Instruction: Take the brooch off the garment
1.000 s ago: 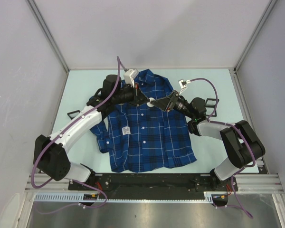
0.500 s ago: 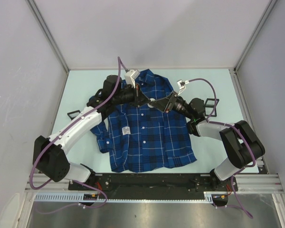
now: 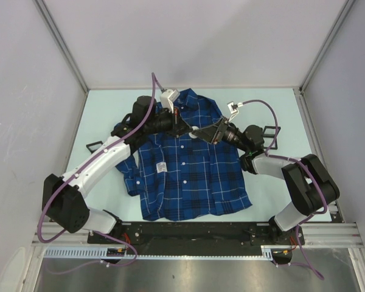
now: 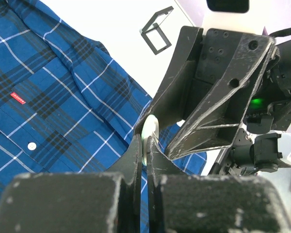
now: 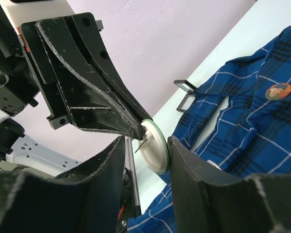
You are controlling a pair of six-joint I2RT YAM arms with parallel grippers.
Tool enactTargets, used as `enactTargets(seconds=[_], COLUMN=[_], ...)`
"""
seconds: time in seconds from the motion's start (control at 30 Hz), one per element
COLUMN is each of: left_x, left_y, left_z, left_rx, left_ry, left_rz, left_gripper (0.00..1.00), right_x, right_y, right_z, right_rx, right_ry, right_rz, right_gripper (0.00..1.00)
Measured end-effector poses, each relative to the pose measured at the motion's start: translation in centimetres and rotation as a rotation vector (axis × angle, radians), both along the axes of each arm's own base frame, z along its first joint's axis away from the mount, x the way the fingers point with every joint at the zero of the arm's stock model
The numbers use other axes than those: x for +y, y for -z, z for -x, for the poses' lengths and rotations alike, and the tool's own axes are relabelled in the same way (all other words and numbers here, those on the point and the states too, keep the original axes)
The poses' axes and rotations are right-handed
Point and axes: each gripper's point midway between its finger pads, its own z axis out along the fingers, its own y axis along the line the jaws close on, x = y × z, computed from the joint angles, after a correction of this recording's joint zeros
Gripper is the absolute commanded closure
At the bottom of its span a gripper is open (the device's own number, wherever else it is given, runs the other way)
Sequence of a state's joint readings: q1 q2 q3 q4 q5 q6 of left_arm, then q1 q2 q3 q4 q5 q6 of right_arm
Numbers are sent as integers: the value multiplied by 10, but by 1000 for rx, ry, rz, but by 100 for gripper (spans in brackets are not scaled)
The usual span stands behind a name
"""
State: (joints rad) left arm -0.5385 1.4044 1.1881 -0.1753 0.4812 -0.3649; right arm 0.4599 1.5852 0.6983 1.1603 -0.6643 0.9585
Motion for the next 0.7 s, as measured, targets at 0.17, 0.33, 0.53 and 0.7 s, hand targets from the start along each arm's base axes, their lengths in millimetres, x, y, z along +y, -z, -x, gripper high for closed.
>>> enactTargets(seconds=[0.17,0.33,0.53,0.7], left_x=[0,1,1,2], left_y=[1,1,1,0], left_z=[1,1,1,1], left_rx=[7,8,9,13], left_ry=[0,2,6,10], left_rz=[-4,-1,1,6], left_gripper=[100,100,100,100], right_x=[-5,-7,-6,-5], right_y=[-1,-4,-2,-2], right_z=[-3,-2,-2,-2], right_rx=[2,-8,-1,-5], right_ry=[4,-4,-14,-17], right_rz=[-5,-12,-20,-20], right_gripper=[59,62,61,66])
